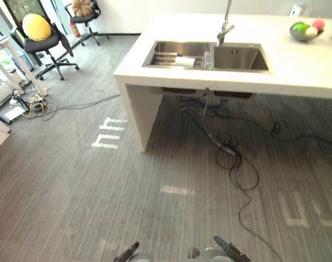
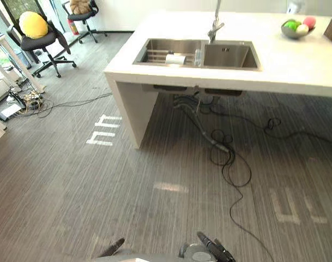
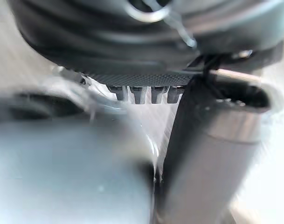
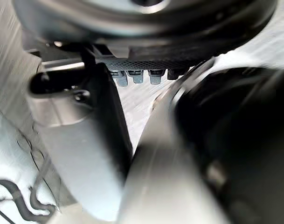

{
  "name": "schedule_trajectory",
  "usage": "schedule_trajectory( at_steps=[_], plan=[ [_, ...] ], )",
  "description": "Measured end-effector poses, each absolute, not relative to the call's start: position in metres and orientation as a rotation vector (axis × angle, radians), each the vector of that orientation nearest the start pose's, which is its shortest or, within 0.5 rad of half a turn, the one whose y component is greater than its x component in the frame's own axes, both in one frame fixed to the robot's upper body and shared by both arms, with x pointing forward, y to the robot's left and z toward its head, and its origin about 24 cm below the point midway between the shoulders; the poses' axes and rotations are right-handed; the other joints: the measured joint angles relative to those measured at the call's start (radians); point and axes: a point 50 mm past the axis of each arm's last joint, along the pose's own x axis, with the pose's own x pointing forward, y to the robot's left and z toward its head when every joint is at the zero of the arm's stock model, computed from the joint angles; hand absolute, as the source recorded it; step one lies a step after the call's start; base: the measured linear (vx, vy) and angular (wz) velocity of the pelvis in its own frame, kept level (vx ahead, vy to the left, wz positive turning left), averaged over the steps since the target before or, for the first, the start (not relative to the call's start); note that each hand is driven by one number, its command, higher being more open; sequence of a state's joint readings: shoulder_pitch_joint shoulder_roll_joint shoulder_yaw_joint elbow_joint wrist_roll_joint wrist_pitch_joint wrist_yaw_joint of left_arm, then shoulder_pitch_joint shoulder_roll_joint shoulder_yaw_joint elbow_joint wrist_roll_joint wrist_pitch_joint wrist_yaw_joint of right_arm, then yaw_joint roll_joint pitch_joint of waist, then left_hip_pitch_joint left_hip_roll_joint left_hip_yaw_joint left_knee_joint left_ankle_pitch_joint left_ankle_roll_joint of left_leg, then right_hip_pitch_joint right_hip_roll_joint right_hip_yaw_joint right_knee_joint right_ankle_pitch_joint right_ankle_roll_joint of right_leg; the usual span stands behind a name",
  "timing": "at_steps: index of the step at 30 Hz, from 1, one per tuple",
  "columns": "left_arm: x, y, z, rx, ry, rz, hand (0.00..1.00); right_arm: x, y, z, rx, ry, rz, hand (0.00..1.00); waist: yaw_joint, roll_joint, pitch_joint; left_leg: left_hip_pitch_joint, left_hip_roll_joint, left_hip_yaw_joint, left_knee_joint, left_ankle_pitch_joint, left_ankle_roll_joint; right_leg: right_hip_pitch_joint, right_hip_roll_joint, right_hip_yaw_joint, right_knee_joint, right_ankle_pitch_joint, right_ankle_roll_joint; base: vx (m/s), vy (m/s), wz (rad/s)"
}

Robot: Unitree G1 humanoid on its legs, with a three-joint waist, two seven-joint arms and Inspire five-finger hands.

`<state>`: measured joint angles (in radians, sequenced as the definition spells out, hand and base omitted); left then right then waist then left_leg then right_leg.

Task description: Walk over to the sink, pick up the cup, carry it to the dishwasher, place the cup inside the dishwasher, then close the dishwasher door

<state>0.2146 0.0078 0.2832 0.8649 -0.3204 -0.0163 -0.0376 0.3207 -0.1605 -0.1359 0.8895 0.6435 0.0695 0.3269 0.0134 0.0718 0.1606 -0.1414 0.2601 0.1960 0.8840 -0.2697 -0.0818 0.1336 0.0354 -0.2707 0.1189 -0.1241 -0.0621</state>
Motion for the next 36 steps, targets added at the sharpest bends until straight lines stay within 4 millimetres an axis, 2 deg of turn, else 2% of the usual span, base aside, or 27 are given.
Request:
schedule_trajectory(
  at_steps=[3, 4, 5, 6, 7, 8, 9, 10, 11, 12, 13, 14, 15, 16, 17, 18, 19, 21, 23, 25, 26, 27, 29, 30, 34, 35, 36],
  plan=[
    [0.116, 0.203, -0.13, -0.188, 0.771, 0.375, 1.0, 0.051, -0.218, -0.152, 0.638, 0.991, -0.279, 1.0, 0.001, -0.039, 0.012, -0.081, -0.04, 0.181, -0.244, -0.005, 0.04, 0.056, -0.053, 0.025, -0.038, -0.023, 0.028, 0.38, 0.099, -0.27],
    [0.139, 0.2, -0.114, -0.105, 0.646, 0.346, 1.0, 0.06, -0.213, -0.151, 0.6, 0.992, -0.2, 1.0, 0.002, -0.063, 0.017, -0.096, -0.083, 0.237, -0.414, 0.05, 0.053, 0.079, -0.094, 0.042, -0.042, -0.048, 0.046, 0.43, 0.189, -0.25],
    [0.156, 0.195, -0.099, -0.053, 0.544, 0.332, 1.0, 0.062, -0.213, -0.151, 0.527, 1.008, -0.138, 1.0, 0.002, -0.063, 0.018, -0.098, -0.112, 0.242, -0.561, 0.122, 0.045, 0.107, -0.115, 0.052, -0.052, -0.068, 0.063, 0.55, 0.284, -0.38],
    [0.18, 0.189, -0.068, 0.024, 0.345, 0.346, 1.0, 0.062, -0.215, -0.151, 0.432, 1.038, -0.069, 1.0, 0.003, -0.052, 0.018, -0.121, -0.1, 0.236, -0.696, 0.223, 0.031, 0.149, -0.119, 0.075, -0.07, -0.096, 0.094, 0.48, 0.283, -0.37],
    [0.188, 0.189, -0.054, 0.045, 0.254, 0.367, 1.0, 0.061, -0.215, -0.151, 0.406, 1.051, -0.05, 1.0, 0.008, -0.051, 0.015, -0.13, -0.092, 0.236, -0.697, 0.279, 0.025, 0.167, -0.123, 0.097, -0.078, -0.112, 0.102, 0.51, 0.332, -0.54],
    [0.198, 0.19, -0.034, 0.078, 0.135, 0.398, 1.0, 0.058, -0.212, -0.153, 0.385, 1.074, -0.032, 1.0, 0.018, -0.05, 0.0, -0.13, -0.099, 0.238, -0.668, 0.359, 0.052, 0.185, -0.135, 0.144, -0.091, -0.135, 0.102, 0.54, 0.311, -0.52],
    [0.215, 0.193, -0.002, 0.11, -0.042, 0.436, 1.0, 0.054, -0.21, -0.156, 0.375, 1.104, -0.029, 1.0, 0.025, -0.083, -0.021, -0.17, -0.111, 0.229, -0.563, 0.295, 0.096, 0.183, -0.144, 0.206, -0.082, -0.154, 0.081, 0.56, 0.278, -0.34],
    [0.223, 0.193, 0.016, 0.119, -0.134, 0.455, 1.0, 0.055, -0.209, -0.157, 0.375, 1.107, -0.031, 1.0, 0.02, -0.079, -0.02, -0.198, -0.104, 0.213, -0.499, 0.252, 0.114, 0.176, -0.124, 0.235, -0.052, -0.137, 0.09, 0.58, 0.219, -0.11],
    [0.233, 0.195, 0.05, 0.139, -0.299, 0.501, 1.0, 0.055, -0.207, -0.159, 0.368, 1.113, -0.035, 1.0, 0.015, -0.075, -0.025, -0.216, -0.096, 0.2, -0.413, 0.184, 0.17, 0.159, -0.121, 0.235, 0.017, -0.133, 0.093, 0.59, 0.238, 0.07],
    [0.235, 0.201, 0.079, 0.155, -0.44, 0.547, 1.0, 0.054, -0.203, -0.161, 0.362, 1.131, -0.038, 1.0, 0.006, -0.089, -0.04, -0.187, -0.107, 0.207, -0.384, 0.138, 0.171, 0.14, -0.14, 0.257, 0.123, -0.125, 0.107, 0.57, 0.254, 0.0],
    [0.236, 0.204, 0.091, 0.162, -0.503, 0.562, 1.0, 0.052, -0.202, -0.162, 0.355, 1.14, -0.04, 1.0, -0.001, -0.096, -0.049, -0.16, -0.117, 0.214, -0.39, 0.126, 0.179, 0.126, -0.151, 0.266, 0.189, -0.111, 0.13, 0.57, 0.283, -0.07],
    [0.237, 0.21, 0.109, 0.18, -0.599, 0.576, 1.0, 0.052, -0.2, -0.163, 0.338, 1.149, -0.036, 1.0, -0.008, -0.105, -0.066, -0.097, -0.142, 0.229, -0.42, 0.107, 0.185, 0.089, -0.175, 0.272, 0.332, -0.064, 0.193, 0.65, 0.278, -0.03],
    [0.244, 0.212, 0.126, 0.188, -0.678, 0.565, 1.0, 0.053, -0.197, -0.163, 0.33, 1.143, -0.039, 1.0, -0.013, -0.118, -0.077, -0.02, -0.175, 0.234, -0.475, 0.096, 0.181, 0.02, -0.192, 0.276, 0.555, 0.019, 0.338, 0.63, 0.247, -0.01],
    [0.247, 0.212, 0.133, 0.192, -0.707, 0.557, 1.0, 0.055, -0.195, -0.163, 0.332, 1.134, -0.042, 1.0, -0.014, -0.122, -0.08, 0.014, -0.192, 0.233, -0.503, 0.094, 0.178, -0.023, -0.199, 0.271, 0.674, 0.051, 0.337, 0.59, 0.179, 0.07],
    [0.25, 0.21, 0.143, 0.184, -0.75, 0.548, 1.0, 0.06, -0.195, -0.161, 0.324, 1.107, -0.048, 1.0, -0.016, -0.132, -0.087, 0.085, -0.218, 0.234, -0.561, 0.089, 0.169, -0.116, -0.227, 0.229, 0.895, 0.069, 0.323, 0.45, 0.106, 0.0],
    [0.249, 0.205, 0.148, 0.168, -0.778, 0.54, 1.0, 0.065, -0.201, -0.158, 0.3, 1.085, -0.055, 1.0, -0.022, -0.131, -0.086, 0.16, -0.235, 0.24, -0.62, 0.087, 0.159, -0.203, -0.267, 0.172, 1.044, 0.057, 0.266, 0.43, 0.095, -0.04],
    [0.248, 0.202, 0.149, 0.161, -0.786, 0.532, 1.0, 0.066, -0.203, -0.158, 0.292, 1.08, -0.056, 1.0, -0.027, -0.13, -0.085, 0.196, -0.24, 0.243, -0.647, 0.088, 0.153, -0.241, -0.278, 0.151, 1.079, 0.039, 0.233, 0.4, 0.071, -0.05],
    [0.252, 0.187, 0.151, 0.166, -0.79, 0.465, 1.0, 0.07, -0.203, -0.156, 0.286, 1.063, -0.069, 1.0, -0.06, -0.128, -0.085, 0.304, -0.233, 0.229, -0.718, 0.096, 0.118, -0.371, -0.291, 0.055, 1.011, -0.058, 0.14, 0.4, -0.006, 0.14],
    [0.258, 0.177, 0.155, 0.172, -0.785, 0.41, 1.0, 0.069, -0.198, -0.157, 0.323, 1.06, -0.091, 1.0, -0.089, -0.118, -0.077, 0.348, -0.202, 0.2, -0.739, 0.091, 0.074, -0.418, -0.281, -0.04, 0.764, -0.09, 0.113, 0.41, -0.144, 0.4],
    [0.263, 0.174, 0.159, 0.194, -0.779, 0.367, 1.0, 0.071, -0.194, -0.156, 0.35, 1.064, -0.091, 1.0, -0.109, -0.114, -0.074, 0.4, -0.173, 0.188, -0.741, 0.065, 0.022, -0.409, -0.252, -0.098, 0.412, -0.032, 0.084, 0.43, -0.241, 0.21],
    [0.265, 0.173, 0.159, 0.21, -0.768, 0.347, 1.0, 0.069, -0.193, -0.156, 0.36, 1.08, -0.085, 1.0, -0.109, -0.117, -0.074, 0.447, -0.17, 0.189, -0.739, 0.038, -0.02, -0.391, -0.236, -0.087, 0.215, 0.072, 0.06, 0.52, -0.299, 0.06],
    [0.266, 0.172, 0.157, 0.238, -0.748, 0.333, 1.0, 0.066, -0.192, -0.156, 0.366, 1.083, -0.09, 1.0, -0.112, -0.128, -0.077, 0.5, -0.171, 0.18, -0.732, 0.003, -0.054, -0.37, -0.232, -0.061, 0.159, 0.257, -0.005, 0.56, -0.31, -0.01],
    [0.269, 0.158, 0.149, 0.259, -0.699, 0.292, 1.0, 0.069, -0.216, -0.15, 0.313, 1.079, -0.092, 1.0, -0.109, -0.041, -0.07, 0.517, -0.097, 0.182, -0.725, -0.005, -0.064, -0.359, -0.169, -0.079, 0.203, 0.18, 0.02, 0.52, -0.289, 0.04],
    [0.27, 0.147, 0.148, 0.287, -0.704, 0.238, 1.0, 0.072, -0.216, -0.15, 0.323, 1.084, -0.082, 1.0, -0.104, -0.02, -0.075, 0.518, -0.078, 0.182, -0.729, 0.011, -0.062, -0.371, -0.156, -0.086, 0.24, 0.132, -0.005, 0.44, -0.288, 0.07],
    [0.27, 0.124, 0.139, 0.37, -0.658, 0.113, 1.0, 0.078, -0.212, -0.149, 0.338, 1.109, -0.046, 1.0, -0.101, -0.024, -0.072, 0.474, -0.024, 0.177, -0.606, 0.085, -0.065, -0.359, -0.114, -0.094, 0.239, 0.065, -0.033, 0.27, -0.248, -0.16],
    [0.271, 0.12, 0.137, 0.402, -0.638, 0.091, 1.0, 0.077, -0.213, -0.149, 0.342, 1.125, -0.043, 1.0, -0.098, -0.019, -0.069, 0.415, 0.017, 0.167, -0.47, 0.103, -0.054, -0.326, -0.092, -0.104, 0.193, 0.064, -0.035, 0.22, -0.177, -0.09],
    [0.273, 0.116, 0.133, 0.462, -0.599, 0.061, 1.0, 0.073, -0.212, -0.15, 0.349, 1.16, -0.036, 1.0, -0.097, -0.018, -0.067, 0.298, 0.104, 0.168, -0.222, 0.154, -0.048, -0.253, -0.052, -0.114, 0.096, 0.063, -0.036, 0.17, -0.126, -0.05]
  ],
)
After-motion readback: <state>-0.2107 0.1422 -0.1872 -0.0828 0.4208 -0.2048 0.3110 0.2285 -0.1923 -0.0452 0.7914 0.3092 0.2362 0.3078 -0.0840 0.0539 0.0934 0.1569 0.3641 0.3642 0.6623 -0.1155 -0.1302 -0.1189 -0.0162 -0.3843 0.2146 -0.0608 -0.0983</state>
